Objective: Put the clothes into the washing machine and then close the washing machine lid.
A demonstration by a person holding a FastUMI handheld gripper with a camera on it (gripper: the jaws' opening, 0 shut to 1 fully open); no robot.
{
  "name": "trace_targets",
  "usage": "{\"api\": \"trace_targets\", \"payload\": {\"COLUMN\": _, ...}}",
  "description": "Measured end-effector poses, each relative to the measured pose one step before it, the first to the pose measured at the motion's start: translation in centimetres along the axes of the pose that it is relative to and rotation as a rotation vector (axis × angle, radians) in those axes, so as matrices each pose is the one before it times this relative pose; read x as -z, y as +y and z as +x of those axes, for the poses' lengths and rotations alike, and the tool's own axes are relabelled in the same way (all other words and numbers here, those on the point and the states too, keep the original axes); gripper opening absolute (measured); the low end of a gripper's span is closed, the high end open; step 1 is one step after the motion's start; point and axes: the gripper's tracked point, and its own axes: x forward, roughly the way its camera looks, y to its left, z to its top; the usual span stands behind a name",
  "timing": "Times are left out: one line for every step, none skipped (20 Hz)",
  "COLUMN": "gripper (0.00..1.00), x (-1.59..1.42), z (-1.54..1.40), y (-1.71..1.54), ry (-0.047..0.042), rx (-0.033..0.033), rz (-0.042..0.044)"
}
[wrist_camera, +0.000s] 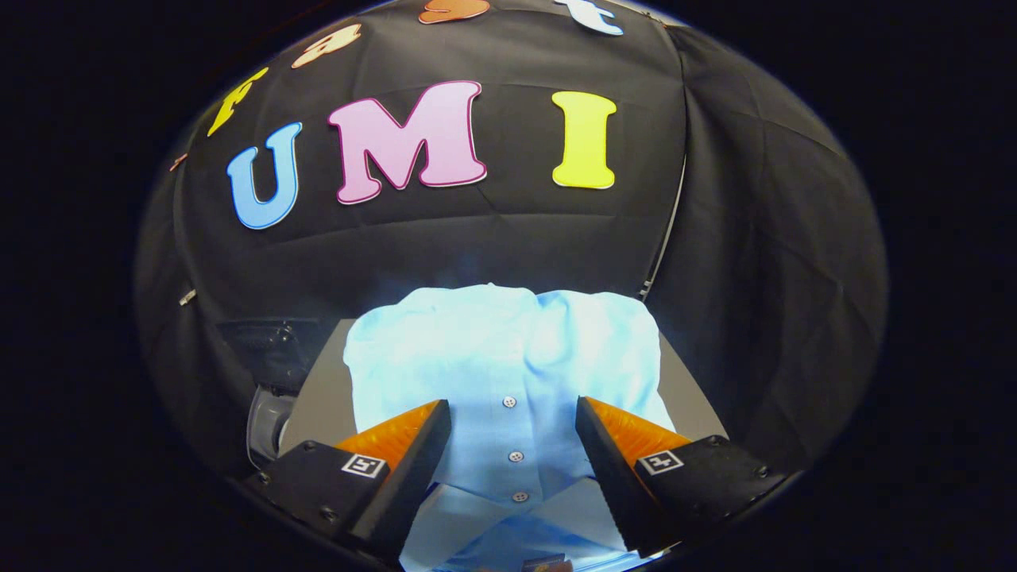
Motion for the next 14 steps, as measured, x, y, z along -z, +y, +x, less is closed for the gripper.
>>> {"api": "trace_targets", "payload": {"gripper": 0.99, "x": 1.726, "z": 0.383, "y": 0.251, "ry": 0.06927, "rx": -0.01440, "rz": -0.01331}}
{"api": "trace_targets", "payload": {"gripper": 0.99, "x": 0.172, "z": -0.951, "y": -0.172, "ry": 0.01182, "rx": -0.00467, "rz": -0.01347}}
{"api": "trace_targets", "payload": {"gripper": 0.99, "x": -0.540, "z": 0.845, "y": -0.122, "ry": -0.01500, "rx": 0.00344, "rz": 0.00274}}
{"api": "trace_targets", "payload": {"gripper": 0.99, "x": 0.374, "z": 0.223, "y": 0.058, "ry": 0.00123, "rx": -0.00258, "rz": -0.00819}}
{"api": "trace_targets", "payload": {"gripper": 1.00, "x": -0.287, "z": -0.092, "y": -0.070, "ry": -0.02648, "rx": 0.00632, "rz": 0.00180}}
{"api": "trace_targets", "payload": {"gripper": 1.00, "x": -0.077, "z": 0.097, "y": -0.028, "ry": -0.01857, "rx": 0.00421, "rz": 0.00975}}
{"api": "trace_targets", "payload": {"gripper": 1.00, "x": -0.241, "z": -0.359, "y": 0.106, "ry": -0.02719, "rx": 0.00461, "rz": 0.00965}}
{"api": "trace_targets", "payload": {"gripper": 1.00, "x": 0.124, "z": 0.140, "y": 0.293, "ry": -0.01492, "rx": -0.00657, "rz": -0.00743}}
{"api": "trace_targets", "payload": {"gripper": 0.99, "x": -0.026, "z": 0.056, "y": 0.198, "ry": -0.00461, "rx": -0.00783, "rz": -0.00771}}
{"api": "trace_targets", "payload": {"gripper": 0.79, "x": 0.112, "z": 0.167, "y": 0.100, "ry": -0.00376, "rx": 0.00815, "rz": -0.00076}}
{"api": "trace_targets", "payload": {"gripper": 0.59, "x": -0.069, "z": -0.302, "y": 0.321, "ry": 0.01851, "rx": 0.00032, "rz": -0.01863}}
{"api": "trace_targets", "payload": {"gripper": 0.40, "x": 0.955, "z": -0.177, "y": 0.115, "ry": 0.02336, "rx": 0.00194, "rz": -0.01322}}
{"api": "trace_targets", "payload": {"gripper": 0.20, "x": -0.308, "z": -0.356, "y": 0.334, "ry": -0.00600, "rx": 0.00139, "rz": -0.00932}}
{"api": "trace_targets", "payload": {"gripper": 0.20, "x": -0.498, "z": -1.876, "y": 1.118, "ry": -0.01679, "rx": -0.03171, "rz": 0.00615}}
